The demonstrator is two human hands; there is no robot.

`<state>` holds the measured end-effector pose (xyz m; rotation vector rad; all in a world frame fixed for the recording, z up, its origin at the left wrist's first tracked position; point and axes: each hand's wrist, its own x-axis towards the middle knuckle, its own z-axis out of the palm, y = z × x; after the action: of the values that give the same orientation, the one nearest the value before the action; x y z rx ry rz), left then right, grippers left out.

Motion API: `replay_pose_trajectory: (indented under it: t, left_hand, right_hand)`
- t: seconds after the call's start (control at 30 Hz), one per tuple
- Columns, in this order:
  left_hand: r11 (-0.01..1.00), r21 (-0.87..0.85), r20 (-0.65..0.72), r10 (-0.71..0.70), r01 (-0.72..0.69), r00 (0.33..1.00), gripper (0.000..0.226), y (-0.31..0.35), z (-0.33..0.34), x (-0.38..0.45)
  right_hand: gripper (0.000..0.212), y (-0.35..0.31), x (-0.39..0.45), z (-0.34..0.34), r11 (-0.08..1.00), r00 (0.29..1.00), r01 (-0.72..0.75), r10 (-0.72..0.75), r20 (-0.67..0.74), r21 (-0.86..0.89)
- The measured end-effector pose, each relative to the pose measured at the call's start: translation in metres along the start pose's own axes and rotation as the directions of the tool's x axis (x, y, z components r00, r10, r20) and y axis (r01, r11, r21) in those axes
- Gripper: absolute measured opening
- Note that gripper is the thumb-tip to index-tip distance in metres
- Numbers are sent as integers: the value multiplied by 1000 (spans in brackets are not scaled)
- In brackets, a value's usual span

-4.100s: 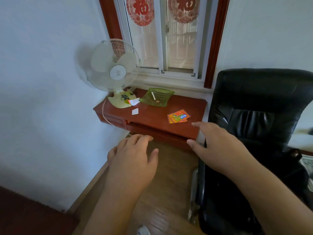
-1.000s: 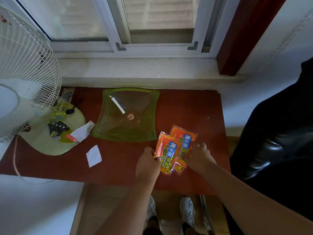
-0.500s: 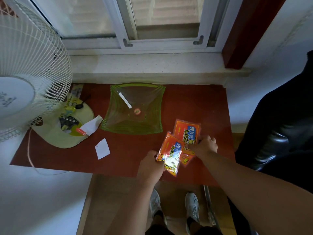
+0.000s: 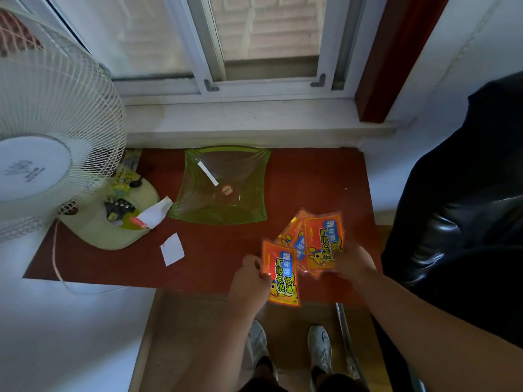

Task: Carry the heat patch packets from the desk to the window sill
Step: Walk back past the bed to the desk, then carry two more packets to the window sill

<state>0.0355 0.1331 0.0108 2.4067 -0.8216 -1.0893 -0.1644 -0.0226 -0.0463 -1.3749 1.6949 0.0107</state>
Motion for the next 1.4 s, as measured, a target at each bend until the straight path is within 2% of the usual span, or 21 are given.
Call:
replay_pose_trajectory:
  t: [0.1, 0.23, 0.3, 0.4, 0.47, 0.53, 0.67, 0.77, 0.9, 1.03, 1.17, 1.3, 1.4]
  left_hand:
    - [1000, -9, -16, 29, -29, 999, 32, 6, -13, -19]
    - [995, -78, -30, 63, -66, 998, 27, 20, -33, -42]
    - [991, -76, -69, 108, -113, 992, 22, 31, -44, -50]
    - [977, -133, -155, 143, -164, 978, 22, 55, -62, -64]
    - [962, -207, -210, 134, -178, 969, 19, 73, -73, -72]
    - [949, -228, -235, 162, -217, 958, 13, 89, -80, -78]
    - [901, -163, -248, 357, -402, 901, 10, 124, -84, -85]
    - [847, -125, -244, 478, -516, 844, 10, 152, -83, -92]
    - [810, -177, -160, 537, -559, 828, 11, 178, -87, -95]
    - [773, -173, -74, 607, -610, 791, 14, 189, -101, -91]
    - [717, -192, -16, 680, -670, 733, 13, 190, -119, -89]
    - [685, -232, 91, 723, -691, 685, 16, 185, -127, -88]
    - [654, -255, 194, 756, -712, 625, 18, 185, -124, -98]
  right_hand:
    - [27, -9, -28, -21, 998, 999, 36, -37, -30, -52]
    - [39, -12, -49, -38, 995, 996, 54, -49, -68, 79]
    - [41, -21, -65, -49, 962, 997, 71, -60, -50, 263]
    - [42, -39, -89, -73, 829, 994, 47, -96, 59, 557]
    - [51, -49, -103, -91, 778, 973, 80, -197, 121, 623]
    - [50, -58, -115, -112, 718, 948, 110, -284, 146, 688]
    - [29, -72, -148, -153, 589, 932, 200, -361, 34, 783]
    - [30, -73, -168, -171, 614, 920, 337, -375, -111, 713]
    - [44, -70, -191, -186, 622, 919, 390, -308, -245, 680]
    - [47, -70, -220, -182, 558, 905, 416, -173, -390, 718]
    - [39, -74, -247, -163, 556, 871, 444, -85, -483, 702]
    - [29, -75, -273, -138, 565, 835, 445, 20, -550, 695]
    - [28, -64, -299, -123, 571, 782, 449, 121, -612, 687]
